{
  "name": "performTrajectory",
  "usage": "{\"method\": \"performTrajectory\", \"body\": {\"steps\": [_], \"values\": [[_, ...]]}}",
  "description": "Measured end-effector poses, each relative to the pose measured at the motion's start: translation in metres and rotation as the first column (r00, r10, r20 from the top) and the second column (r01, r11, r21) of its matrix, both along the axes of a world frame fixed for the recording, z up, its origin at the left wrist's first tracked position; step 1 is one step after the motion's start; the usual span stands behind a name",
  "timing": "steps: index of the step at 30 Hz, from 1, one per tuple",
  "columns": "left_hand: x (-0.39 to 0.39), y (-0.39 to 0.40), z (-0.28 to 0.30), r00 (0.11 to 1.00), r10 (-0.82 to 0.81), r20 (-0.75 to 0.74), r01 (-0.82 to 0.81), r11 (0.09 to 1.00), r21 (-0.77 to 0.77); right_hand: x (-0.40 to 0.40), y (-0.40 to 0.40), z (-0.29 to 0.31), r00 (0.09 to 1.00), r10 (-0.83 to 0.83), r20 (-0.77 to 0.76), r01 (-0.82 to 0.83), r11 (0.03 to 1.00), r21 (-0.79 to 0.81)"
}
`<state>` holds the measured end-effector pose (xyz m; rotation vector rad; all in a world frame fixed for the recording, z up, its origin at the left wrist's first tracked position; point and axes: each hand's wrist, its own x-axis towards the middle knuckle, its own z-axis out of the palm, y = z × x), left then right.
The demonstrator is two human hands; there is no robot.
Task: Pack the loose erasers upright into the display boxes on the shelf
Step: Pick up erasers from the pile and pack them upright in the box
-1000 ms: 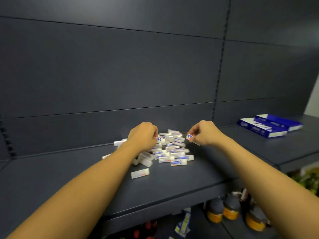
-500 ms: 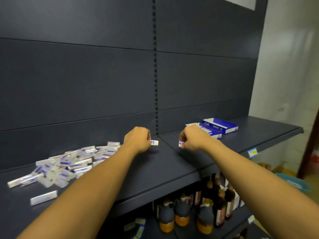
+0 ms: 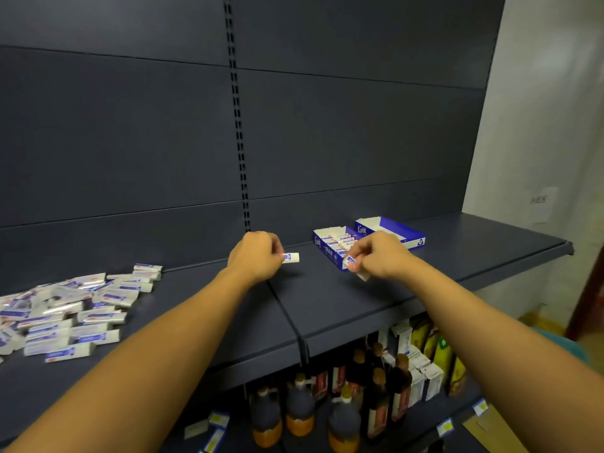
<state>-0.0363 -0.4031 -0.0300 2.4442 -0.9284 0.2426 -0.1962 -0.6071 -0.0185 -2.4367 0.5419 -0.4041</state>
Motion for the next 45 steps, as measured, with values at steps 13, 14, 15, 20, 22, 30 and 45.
{"method": "performTrajectory", "body": {"steps": [13, 14, 15, 20, 22, 30, 45], "values": [[0.061, -0.103, -0.009, 0.999, 0.007, -0.041, -0.014, 0.985, -0.174, 0.082, -0.1, 0.019, 0.996, 0.085, 0.024, -0.086, 0.996, 0.033], [0.064, -0.109, -0.007, 0.999, 0.008, -0.043, -0.016, 0.983, -0.181, 0.089, -0.104, 0.021, 0.995, 0.101, 0.019, -0.102, 0.994, 0.03], [0.067, -0.115, -0.006, 0.999, 0.012, -0.047, -0.021, 0.982, -0.186, 0.096, -0.108, 0.023, 0.993, 0.117, 0.011, -0.117, 0.993, 0.025], [0.075, -0.14, -0.003, 0.996, 0.043, -0.083, -0.063, 0.966, -0.251, 0.119, -0.13, 0.017, 0.974, 0.226, -0.008, -0.226, 0.974, 0.032], [0.075, -0.151, -0.006, 0.993, 0.064, -0.102, -0.092, 0.95, -0.299, 0.128, -0.141, 0.011, 0.963, 0.27, -0.002, -0.269, 0.96, 0.076], [0.068, -0.175, -0.029, 0.967, 0.187, -0.176, -0.25, 0.839, -0.484, 0.154, -0.178, -0.009, 0.894, 0.445, 0.046, -0.441, 0.858, 0.263], [0.072, -0.173, -0.057, 0.944, 0.296, -0.144, -0.327, 0.805, -0.495, 0.171, -0.188, -0.027, 0.801, 0.598, 0.029, -0.595, 0.791, 0.145]]}}
